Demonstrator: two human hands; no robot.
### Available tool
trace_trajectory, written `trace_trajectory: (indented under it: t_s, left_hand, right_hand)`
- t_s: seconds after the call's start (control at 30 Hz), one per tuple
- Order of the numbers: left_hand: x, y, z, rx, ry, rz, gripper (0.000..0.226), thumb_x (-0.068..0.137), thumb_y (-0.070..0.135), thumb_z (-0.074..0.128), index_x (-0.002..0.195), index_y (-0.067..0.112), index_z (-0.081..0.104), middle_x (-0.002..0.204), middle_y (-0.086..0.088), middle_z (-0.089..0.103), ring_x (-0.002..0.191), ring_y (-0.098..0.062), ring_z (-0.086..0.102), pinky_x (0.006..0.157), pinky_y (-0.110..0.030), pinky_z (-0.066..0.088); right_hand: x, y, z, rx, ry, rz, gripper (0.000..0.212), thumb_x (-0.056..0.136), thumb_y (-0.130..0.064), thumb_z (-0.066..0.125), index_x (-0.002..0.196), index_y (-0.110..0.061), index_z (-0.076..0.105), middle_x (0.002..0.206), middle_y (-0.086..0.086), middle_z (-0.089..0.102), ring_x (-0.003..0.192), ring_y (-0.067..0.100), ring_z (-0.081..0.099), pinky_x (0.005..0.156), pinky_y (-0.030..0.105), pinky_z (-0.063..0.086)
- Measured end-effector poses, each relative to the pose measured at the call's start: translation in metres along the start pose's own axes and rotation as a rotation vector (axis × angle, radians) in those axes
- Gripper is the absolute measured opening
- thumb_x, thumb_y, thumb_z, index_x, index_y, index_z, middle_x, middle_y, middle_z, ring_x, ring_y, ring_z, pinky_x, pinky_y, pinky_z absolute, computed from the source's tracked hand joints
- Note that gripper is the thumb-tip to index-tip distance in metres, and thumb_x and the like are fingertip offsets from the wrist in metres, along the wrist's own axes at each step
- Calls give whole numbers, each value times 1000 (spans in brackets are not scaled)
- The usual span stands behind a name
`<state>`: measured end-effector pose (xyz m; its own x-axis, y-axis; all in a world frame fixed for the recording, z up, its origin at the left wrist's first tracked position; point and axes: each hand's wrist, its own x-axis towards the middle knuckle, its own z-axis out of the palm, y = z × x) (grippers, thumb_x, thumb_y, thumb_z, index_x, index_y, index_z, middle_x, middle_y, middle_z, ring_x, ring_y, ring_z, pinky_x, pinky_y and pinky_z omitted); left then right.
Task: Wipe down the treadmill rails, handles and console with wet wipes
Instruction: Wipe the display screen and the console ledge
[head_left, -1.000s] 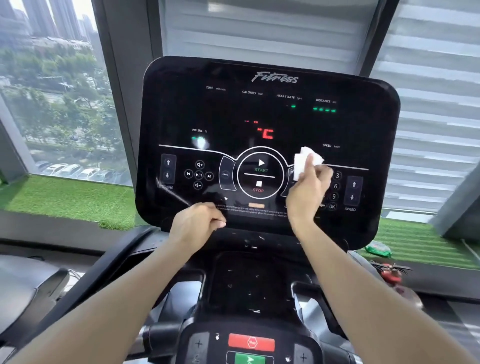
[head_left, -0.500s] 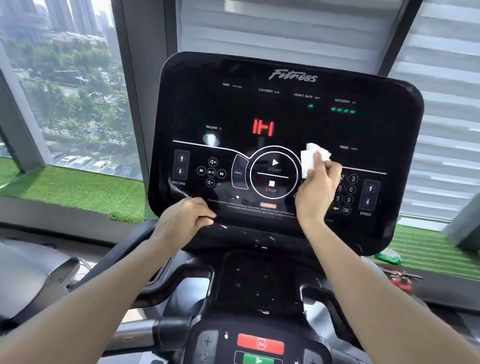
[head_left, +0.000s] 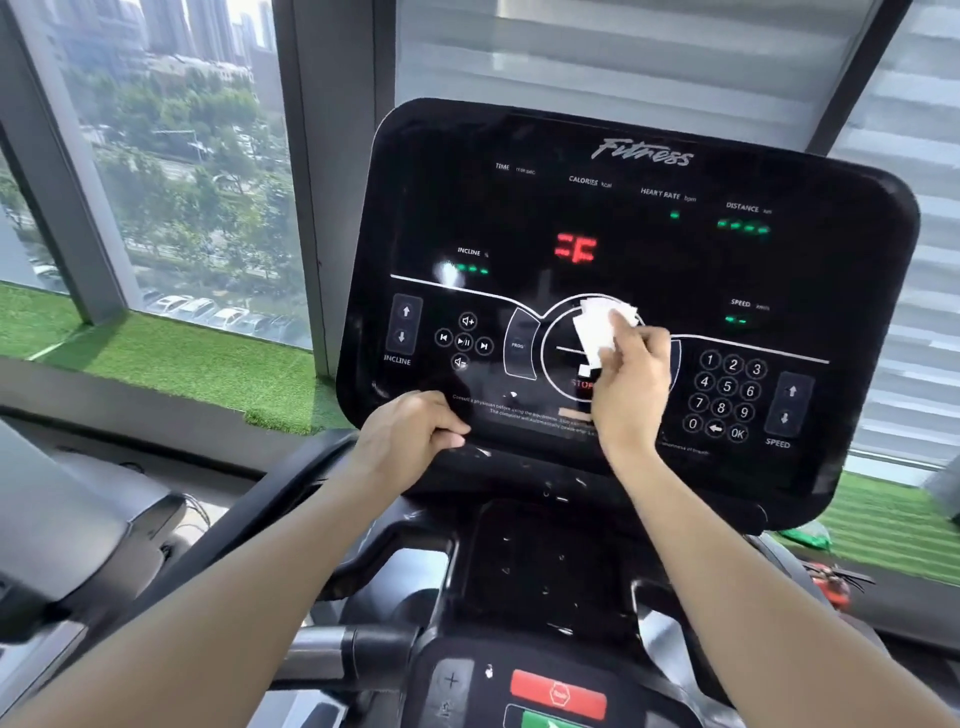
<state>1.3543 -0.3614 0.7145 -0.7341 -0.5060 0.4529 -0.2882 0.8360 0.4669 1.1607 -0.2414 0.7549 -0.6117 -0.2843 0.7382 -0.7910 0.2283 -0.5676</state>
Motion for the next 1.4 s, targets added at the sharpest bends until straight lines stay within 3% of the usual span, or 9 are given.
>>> trace_trajectory:
  t_s: [0.07,0.13,0.27,0.37,0.57,0.77,1.0,1.2,1.4]
  left_hand:
    - [1,-1,1,-1,-6,23,15,81,21,74,95,22,76,90,9,67,90,-11,60,77,-25,46]
    - [1,-3,-1,19,-30,46,17,83,22,72,99,22,75,95,10,67,94,-10,58,80,-23,45]
    - [-6,-14,-4,38,14,74,19,83,21,71,102,21,74,97,10,67,95,-10,59,76,-27,49]
    - [-7,-16,-4,1,42,37,17,82,22,72,99,23,75,91,14,66,91,-8,58,70,-21,46]
    - [-4,-14,-5,1,22,-5,18,82,23,72,99,26,75,91,15,65,90,-7,57,64,-12,36]
    - [-4,-15,-4,-12,15,-15,18,81,23,72,98,27,75,91,13,65,91,-10,58,71,-24,45]
    - [-3,-13,-6,5,-9,-30,18,82,26,71,100,29,75,92,14,64,93,-7,56,64,-11,32]
    - [-3,-13,-6,3,6,-28,17,82,25,71,98,29,75,90,15,65,91,-6,57,62,-4,28]
    - [-2,-11,-7,6,-11,-34,17,82,25,71,98,30,75,88,17,62,91,-4,56,63,-3,28]
  right_hand:
    - [-13,-10,12,-35,-3,-23,50,84,15,52,129,-7,58,105,11,51,93,20,48,76,28,45]
    - [-38,-17,26,-98,-144,-201,52,80,17,51,125,-8,60,102,13,53,91,27,49,69,36,49]
    - [-75,-9,24,-211,-346,-382,49,84,-14,31,121,-9,64,93,9,53,83,24,49,49,33,48]
    - [-71,-11,23,-218,-314,-385,37,81,-9,47,109,-7,70,84,7,54,74,26,56,41,33,48]
    - [-23,-52,56,-88,-288,-294,31,78,10,64,106,-2,69,87,9,60,79,26,60,61,38,54]
    - [-64,-11,18,-184,-287,-322,28,69,16,71,89,-4,71,84,7,62,76,27,62,54,29,48]
    - [-24,-49,50,-75,-279,-251,24,77,13,62,93,-3,69,88,8,62,78,26,61,60,42,54]
    - [-63,-12,19,-120,-245,-197,21,77,11,66,92,-4,70,89,6,62,79,26,61,60,43,54]
    - [-25,-48,51,-60,-202,-203,25,75,14,63,92,-3,69,89,8,63,80,27,62,62,41,54]
